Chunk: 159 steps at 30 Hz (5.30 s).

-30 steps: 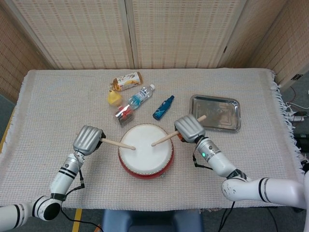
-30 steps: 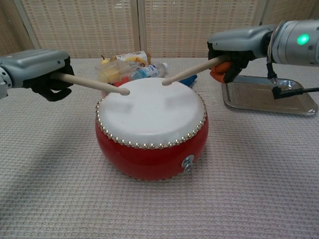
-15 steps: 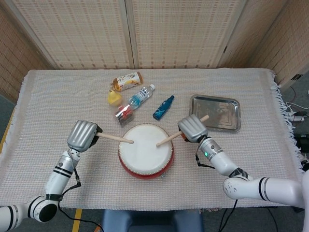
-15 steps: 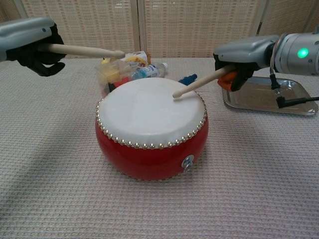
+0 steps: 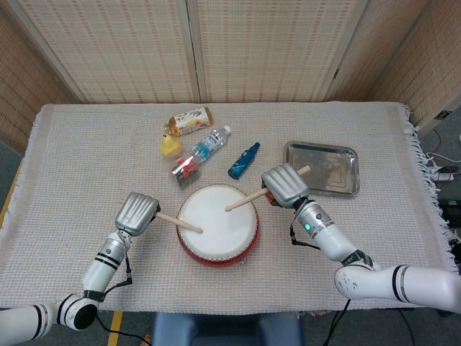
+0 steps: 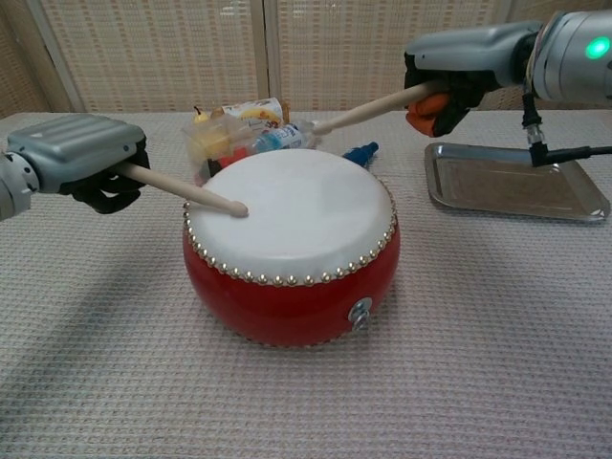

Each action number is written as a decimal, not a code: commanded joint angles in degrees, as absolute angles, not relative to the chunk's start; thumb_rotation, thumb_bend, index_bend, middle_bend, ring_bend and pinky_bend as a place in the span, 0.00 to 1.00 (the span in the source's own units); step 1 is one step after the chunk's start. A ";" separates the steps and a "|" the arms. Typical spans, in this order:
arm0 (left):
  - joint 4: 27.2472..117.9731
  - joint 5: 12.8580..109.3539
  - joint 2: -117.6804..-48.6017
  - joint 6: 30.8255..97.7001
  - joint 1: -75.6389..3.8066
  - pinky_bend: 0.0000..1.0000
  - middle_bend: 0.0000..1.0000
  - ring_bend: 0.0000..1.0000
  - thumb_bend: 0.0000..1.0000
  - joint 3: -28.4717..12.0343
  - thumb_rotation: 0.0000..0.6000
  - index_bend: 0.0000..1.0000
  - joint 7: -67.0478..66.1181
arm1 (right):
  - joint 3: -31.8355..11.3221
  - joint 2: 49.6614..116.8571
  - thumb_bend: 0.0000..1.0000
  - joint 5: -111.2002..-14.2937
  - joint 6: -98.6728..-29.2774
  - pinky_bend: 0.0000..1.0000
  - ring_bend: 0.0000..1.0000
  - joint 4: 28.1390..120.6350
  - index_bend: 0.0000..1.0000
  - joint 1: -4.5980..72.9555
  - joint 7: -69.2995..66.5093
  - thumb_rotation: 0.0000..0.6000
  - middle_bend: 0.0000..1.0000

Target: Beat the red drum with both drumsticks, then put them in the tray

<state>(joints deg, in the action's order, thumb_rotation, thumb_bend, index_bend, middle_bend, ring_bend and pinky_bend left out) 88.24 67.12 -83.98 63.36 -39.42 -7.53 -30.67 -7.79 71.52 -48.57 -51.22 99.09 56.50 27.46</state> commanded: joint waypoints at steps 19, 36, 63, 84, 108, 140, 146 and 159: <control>87.96 67.72 -84.38 63.17 -39.12 1.00 1.00 1.00 0.84 -7.23 1.00 1.00 -29.59 | -8.34 71.67 0.97 -48.58 -51.84 1.00 1.00 99.23 1.00 56.37 27.53 1.00 1.00; 90.50 68.00 -81.84 64.37 -38.31 1.00 1.00 1.00 0.84 -9.14 1.00 1.00 -25.48 | -5.74 75.32 0.97 -45.34 -50.49 1.00 1.00 94.68 1.00 56.84 30.67 1.00 1.00; 93.12 70.47 -76.15 68.42 -33.47 1.00 1.00 1.00 0.84 -9.51 1.00 1.00 -17.56 | -7.42 84.58 0.80 -49.02 -36.15 1.00 1.00 60.84 1.00 50.71 8.68 1.00 1.00; 93.33 69.54 -74.18 67.58 -32.27 1.00 1.00 1.00 0.84 -10.32 1.00 1.00 -14.38 | -9.45 90.70 0.26 -50.73 -29.01 0.37 0.24 45.28 0.37 50.85 6.15 1.00 0.37; 94.50 71.34 -72.75 68.50 -32.00 1.00 1.00 1.00 0.84 -11.25 1.00 1.00 -13.35 | -13.37 72.49 0.18 -56.82 -37.23 0.19 0.03 74.68 0.09 46.94 4.96 1.00 0.15; 100.03 64.31 -83.60 67.63 -41.47 1.00 1.00 1.00 0.84 -13.09 1.00 1.00 -41.51 | -16.39 64.68 0.18 -40.09 -52.67 0.16 0.06 119.12 0.38 51.15 12.49 1.00 0.15; 100.17 61.84 -84.58 68.65 -42.51 1.00 1.00 1.00 0.84 -13.96 1.00 1.00 -44.00 | -17.32 68.61 0.18 -33.11 -55.76 0.12 0.03 120.85 0.43 54.52 14.09 1.00 0.15; 102.07 60.93 -85.50 71.22 -43.31 1.00 1.00 1.00 0.83 -13.97 1.00 1.00 -45.90 | -17.95 79.15 0.18 -26.63 -64.64 0.10 0.01 116.78 0.44 60.82 22.13 1.00 0.15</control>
<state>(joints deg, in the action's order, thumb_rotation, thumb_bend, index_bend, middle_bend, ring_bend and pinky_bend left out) 102.01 61.00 -85.42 71.12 -43.24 -13.95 -45.79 -17.69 78.42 -27.06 -64.14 117.33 60.26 21.55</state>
